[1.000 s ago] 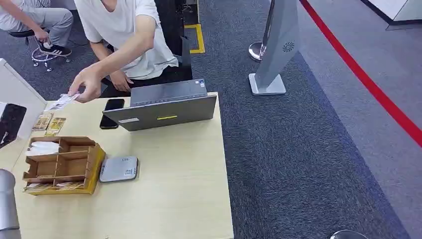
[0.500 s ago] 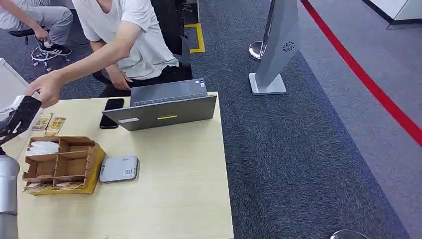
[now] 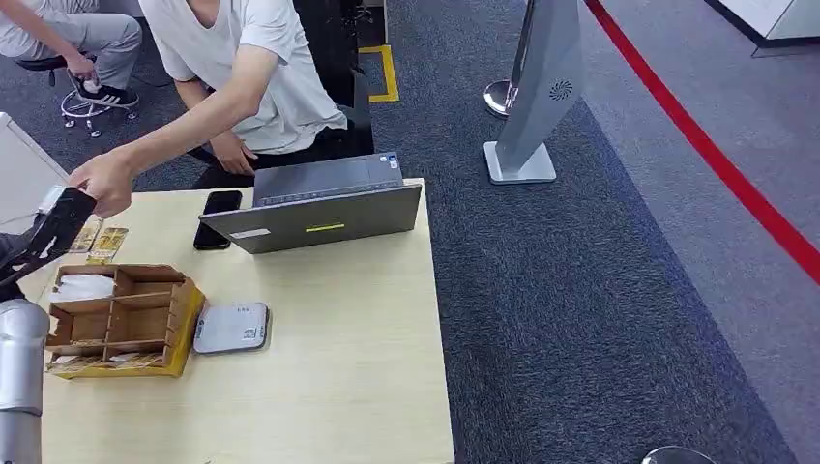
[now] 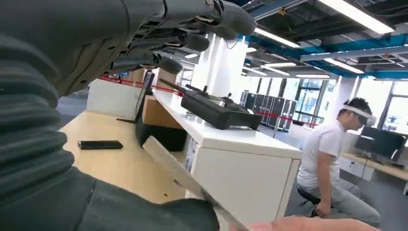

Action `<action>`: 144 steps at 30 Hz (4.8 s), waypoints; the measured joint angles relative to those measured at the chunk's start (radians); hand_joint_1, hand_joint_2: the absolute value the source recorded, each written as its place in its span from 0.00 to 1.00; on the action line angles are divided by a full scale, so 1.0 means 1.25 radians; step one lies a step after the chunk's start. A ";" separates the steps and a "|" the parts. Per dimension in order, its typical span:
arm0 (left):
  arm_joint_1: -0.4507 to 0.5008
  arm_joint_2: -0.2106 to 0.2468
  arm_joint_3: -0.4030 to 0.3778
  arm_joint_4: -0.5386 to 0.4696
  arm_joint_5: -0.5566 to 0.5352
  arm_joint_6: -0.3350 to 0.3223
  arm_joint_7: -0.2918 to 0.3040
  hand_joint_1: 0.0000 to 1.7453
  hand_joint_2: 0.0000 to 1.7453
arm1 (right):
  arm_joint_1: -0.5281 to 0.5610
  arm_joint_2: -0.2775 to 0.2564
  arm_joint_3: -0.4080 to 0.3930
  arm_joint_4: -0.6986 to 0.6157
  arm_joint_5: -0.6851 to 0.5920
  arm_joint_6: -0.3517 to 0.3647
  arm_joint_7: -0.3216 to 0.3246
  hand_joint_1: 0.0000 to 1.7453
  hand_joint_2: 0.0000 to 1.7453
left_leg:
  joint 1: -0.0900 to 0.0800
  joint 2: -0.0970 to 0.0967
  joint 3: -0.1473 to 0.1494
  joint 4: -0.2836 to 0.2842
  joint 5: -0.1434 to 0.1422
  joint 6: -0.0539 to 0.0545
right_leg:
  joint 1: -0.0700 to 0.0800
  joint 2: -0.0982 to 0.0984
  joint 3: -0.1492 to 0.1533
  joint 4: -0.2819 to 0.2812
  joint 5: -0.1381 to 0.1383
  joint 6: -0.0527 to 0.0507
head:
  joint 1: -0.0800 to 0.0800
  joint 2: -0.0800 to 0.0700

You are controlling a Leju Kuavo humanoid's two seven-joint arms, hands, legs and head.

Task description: Pass the card to the sensor for recognition and then transmit it.

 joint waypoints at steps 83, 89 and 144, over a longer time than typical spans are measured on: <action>0.368 -0.054 -0.414 -0.432 -0.128 -0.176 0.061 1.00 1.00 | 0.024 -0.005 -0.077 0.000 -0.030 -0.034 -0.007 0.00 0.00 | -0.001 0.001 -0.001 0.000 -0.001 0.002 | -0.001 0.000 -0.001 -0.001 -0.001 0.001 | 0.000 0.000; 0.351 -0.034 -0.444 -0.375 -0.123 -0.204 0.077 1.00 1.00 | 0.025 -0.005 -0.081 0.000 -0.029 -0.037 -0.007 0.00 0.00 | -0.001 0.000 -0.001 0.000 -0.002 0.002 | -0.001 -0.001 -0.001 -0.001 -0.001 0.001 | 0.000 0.000; 0.234 0.107 -0.564 -0.262 0.045 -0.402 0.077 1.00 1.00 | 0.025 -0.005 -0.119 0.000 -0.014 -0.046 0.000 0.00 0.00 | -0.001 0.000 -0.001 0.000 -0.001 0.002 | -0.001 0.000 0.000 -0.001 -0.001 0.001 | 0.000 0.000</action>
